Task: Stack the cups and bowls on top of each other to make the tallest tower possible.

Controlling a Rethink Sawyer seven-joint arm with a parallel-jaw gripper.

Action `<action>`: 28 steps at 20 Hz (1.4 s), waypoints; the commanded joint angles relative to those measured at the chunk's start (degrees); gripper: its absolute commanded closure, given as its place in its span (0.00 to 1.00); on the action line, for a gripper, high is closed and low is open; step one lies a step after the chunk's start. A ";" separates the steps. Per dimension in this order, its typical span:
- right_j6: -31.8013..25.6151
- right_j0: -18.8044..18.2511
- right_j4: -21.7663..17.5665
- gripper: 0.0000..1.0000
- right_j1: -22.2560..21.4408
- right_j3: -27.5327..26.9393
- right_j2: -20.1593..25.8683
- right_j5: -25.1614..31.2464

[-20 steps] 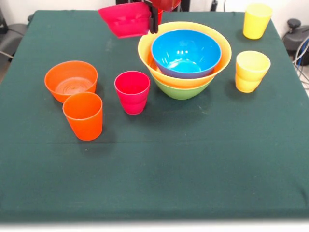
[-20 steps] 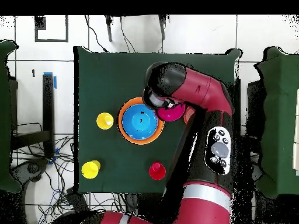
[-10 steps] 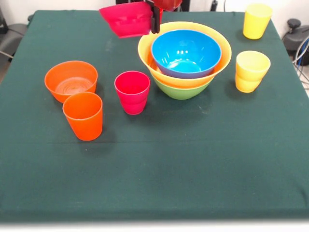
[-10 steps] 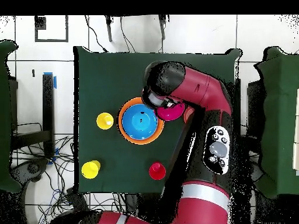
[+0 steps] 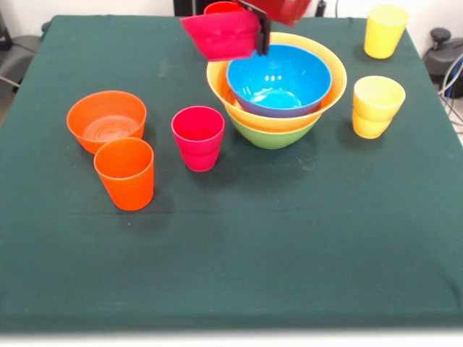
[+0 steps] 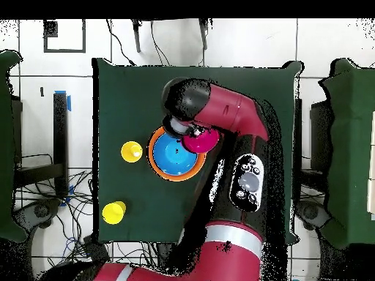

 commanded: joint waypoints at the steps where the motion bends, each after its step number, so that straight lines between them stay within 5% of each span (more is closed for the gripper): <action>1: 14.15 1.73 1.40 1.00 4.68 0.16 2.44 -2.92; 10: 11.74 0.47 1.59 1.00 3.80 2.13 2.85 -3.89; 16: 10.80 0.51 1.79 1.00 0.41 9.46 2.59 -8.29; 28: 15.74 3.28 4.62 1.00 4.24 6.95 2.39 -11.04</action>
